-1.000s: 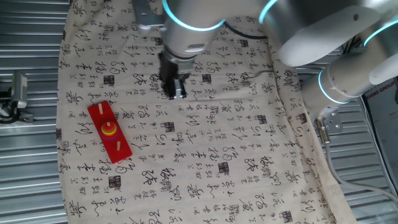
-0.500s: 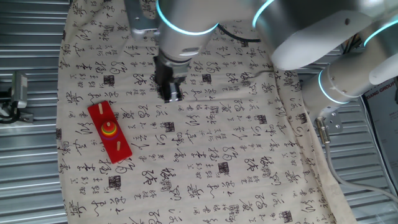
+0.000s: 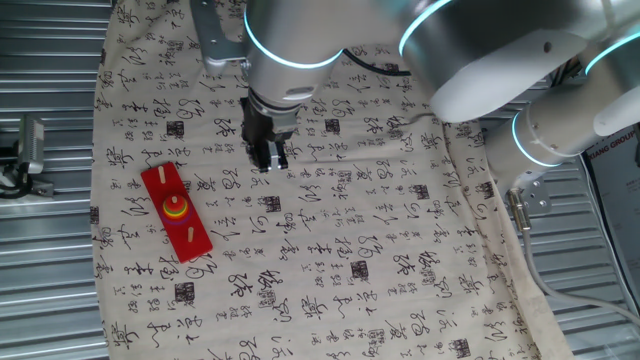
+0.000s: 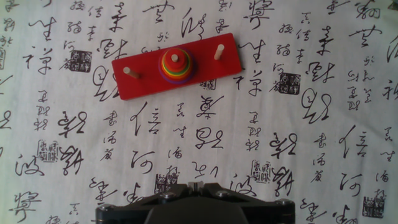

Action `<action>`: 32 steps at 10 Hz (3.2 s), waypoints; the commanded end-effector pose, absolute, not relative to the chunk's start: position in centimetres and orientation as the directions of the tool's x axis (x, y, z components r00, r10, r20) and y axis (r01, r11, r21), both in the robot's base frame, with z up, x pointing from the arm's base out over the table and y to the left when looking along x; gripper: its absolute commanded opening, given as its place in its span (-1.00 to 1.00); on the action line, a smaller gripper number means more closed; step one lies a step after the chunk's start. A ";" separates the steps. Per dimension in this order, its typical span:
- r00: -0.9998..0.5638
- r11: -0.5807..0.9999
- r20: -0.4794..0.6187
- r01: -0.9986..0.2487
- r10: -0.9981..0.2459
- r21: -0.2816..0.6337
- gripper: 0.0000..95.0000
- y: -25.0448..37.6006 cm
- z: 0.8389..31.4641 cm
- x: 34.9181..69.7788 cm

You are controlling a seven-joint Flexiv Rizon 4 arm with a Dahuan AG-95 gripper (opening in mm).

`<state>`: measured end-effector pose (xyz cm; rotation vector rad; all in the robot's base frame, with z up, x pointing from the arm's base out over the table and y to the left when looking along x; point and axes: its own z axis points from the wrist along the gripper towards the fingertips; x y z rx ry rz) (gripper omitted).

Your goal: Take out one Hanoi block and throw it aside

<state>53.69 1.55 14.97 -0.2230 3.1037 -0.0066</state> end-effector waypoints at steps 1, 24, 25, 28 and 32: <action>-0.989 0.990 -0.030 -0.144 -0.144 -0.006 -1.00 1.8 14.8 54.5; -0.981 0.985 -0.092 -0.175 -0.174 0.003 -1.00 3.3 11.7 59.0; -0.981 0.985 -0.091 -0.173 -0.172 0.005 -1.00 3.3 11.8 59.0; -0.981 0.985 -0.091 -0.173 -0.172 0.006 -1.00 3.3 11.8 59.0; -0.983 0.987 -0.090 -0.161 -0.159 0.006 -1.00 3.3 11.8 59.1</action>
